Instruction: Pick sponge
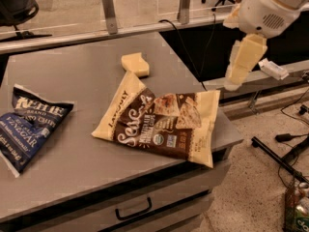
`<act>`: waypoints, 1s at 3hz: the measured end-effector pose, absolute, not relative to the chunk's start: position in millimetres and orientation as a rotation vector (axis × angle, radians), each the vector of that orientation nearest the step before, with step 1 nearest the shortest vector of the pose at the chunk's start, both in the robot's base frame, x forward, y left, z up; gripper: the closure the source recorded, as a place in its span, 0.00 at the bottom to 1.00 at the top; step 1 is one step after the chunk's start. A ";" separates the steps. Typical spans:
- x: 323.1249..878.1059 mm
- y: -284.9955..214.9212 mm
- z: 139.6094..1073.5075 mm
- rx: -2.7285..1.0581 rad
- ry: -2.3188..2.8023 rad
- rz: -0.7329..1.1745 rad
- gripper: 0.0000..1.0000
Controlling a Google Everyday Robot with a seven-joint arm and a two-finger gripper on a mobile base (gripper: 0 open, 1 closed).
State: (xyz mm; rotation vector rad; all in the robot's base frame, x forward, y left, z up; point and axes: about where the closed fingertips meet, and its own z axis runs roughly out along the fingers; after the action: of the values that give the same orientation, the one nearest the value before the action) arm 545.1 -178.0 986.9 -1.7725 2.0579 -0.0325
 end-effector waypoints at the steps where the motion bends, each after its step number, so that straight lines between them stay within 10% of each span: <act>1: 607.2 -126.6 992.4 -1.775 1.948 0.072 0.00; 3: 652.3 -65.8 1022.3 -1.696 1.795 0.212 0.00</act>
Offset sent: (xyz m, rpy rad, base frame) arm 0.1475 0.1751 0.0624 0.4598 -0.0832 0.1903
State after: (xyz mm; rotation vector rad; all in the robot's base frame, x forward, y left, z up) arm 652.3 -65.8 1022.3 -1.6962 1.7952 0.2120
